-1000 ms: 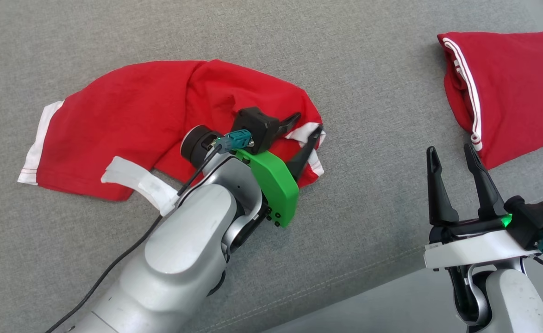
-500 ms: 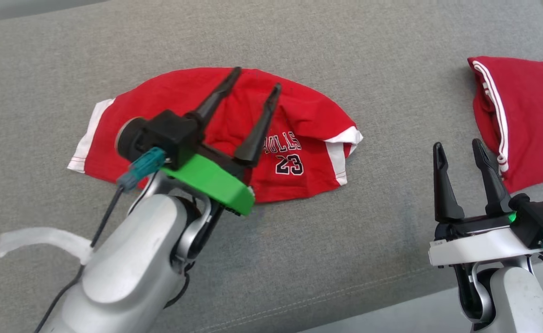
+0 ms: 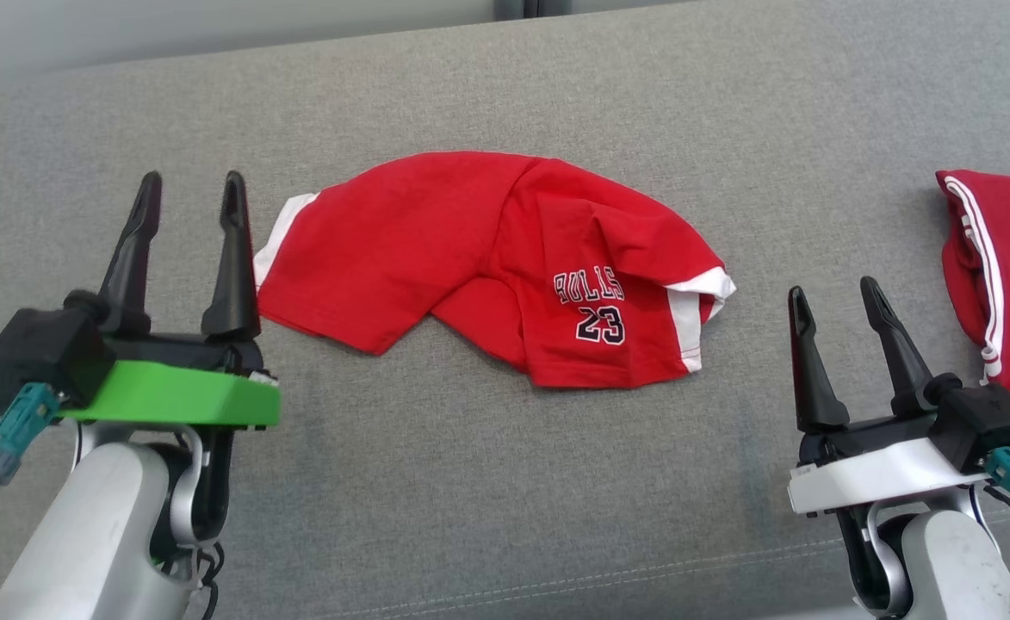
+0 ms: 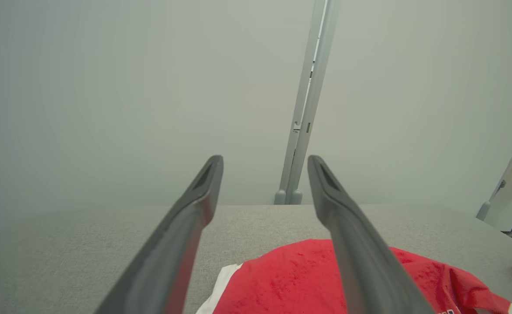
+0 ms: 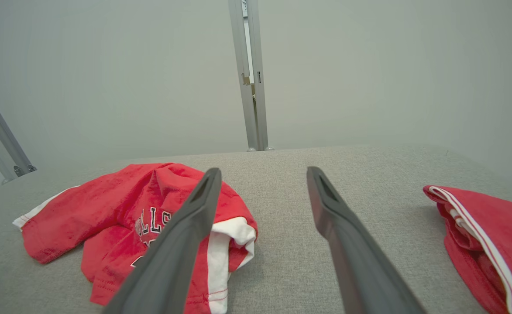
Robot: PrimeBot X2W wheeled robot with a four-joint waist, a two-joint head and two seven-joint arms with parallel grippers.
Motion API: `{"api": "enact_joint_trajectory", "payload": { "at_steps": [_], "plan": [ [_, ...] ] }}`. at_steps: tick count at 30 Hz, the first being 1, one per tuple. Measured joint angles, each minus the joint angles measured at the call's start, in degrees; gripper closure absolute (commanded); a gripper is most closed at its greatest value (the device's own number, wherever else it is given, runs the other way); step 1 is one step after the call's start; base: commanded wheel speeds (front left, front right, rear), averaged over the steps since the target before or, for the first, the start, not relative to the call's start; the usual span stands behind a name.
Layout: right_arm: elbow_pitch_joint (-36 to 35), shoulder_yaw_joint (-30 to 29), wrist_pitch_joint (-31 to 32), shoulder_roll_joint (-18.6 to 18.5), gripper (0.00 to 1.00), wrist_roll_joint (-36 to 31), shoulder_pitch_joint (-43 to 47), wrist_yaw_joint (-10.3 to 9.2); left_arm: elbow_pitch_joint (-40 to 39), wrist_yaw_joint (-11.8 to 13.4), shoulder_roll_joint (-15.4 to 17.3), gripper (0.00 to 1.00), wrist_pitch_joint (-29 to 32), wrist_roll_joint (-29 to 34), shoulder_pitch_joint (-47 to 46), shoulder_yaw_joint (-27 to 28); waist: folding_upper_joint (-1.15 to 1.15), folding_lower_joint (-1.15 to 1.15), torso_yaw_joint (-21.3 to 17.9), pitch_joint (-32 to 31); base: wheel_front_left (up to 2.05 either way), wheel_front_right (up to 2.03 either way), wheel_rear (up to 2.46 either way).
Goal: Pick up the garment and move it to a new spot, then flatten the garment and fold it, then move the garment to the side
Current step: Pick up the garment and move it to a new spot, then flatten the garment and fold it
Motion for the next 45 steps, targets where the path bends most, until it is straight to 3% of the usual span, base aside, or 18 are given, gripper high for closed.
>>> {"api": "enact_joint_trajectory", "payload": {
  "at_steps": [10, 21, 26, 45],
  "plan": [
    [0.8, 0.9, 0.9, -0.9, 0.00, 0.0, 2.6, 0.00, -2.1, 0.2, 0.7, 0.00, -0.7, 3.9, 11.9, 7.5, 0.00, 0.00, 1.9, -3.9, 0.00, 0.00, 0.00],
    [0.4, 0.7, 2.0, -0.9, 0.00, 0.0, 6.6, 0.01, -1.8, -2.9, -1.8, 0.00, -0.7, 10.0, 21.9, 11.9, 0.00, 0.00, 2.8, -7.5, 0.00, 0.00, 0.00],
    [0.0, 0.3, 2.5, -0.8, 0.00, 0.0, 7.4, 0.01, -1.0, -3.4, -1.8, 0.00, -0.7, 12.6, 24.2, 11.7, 0.00, 0.00, 2.8, -8.1, 0.00, 0.00, 0.00],
    [-1.3, -0.6, 3.0, -0.4, 0.00, 0.0, 8.7, 0.00, 0.9, -4.5, -3.3, 0.00, -0.8, 13.4, 24.5, 10.8, 0.00, 0.00, 3.7, -8.5, 0.00, 0.00, 0.00]
  ]
}}
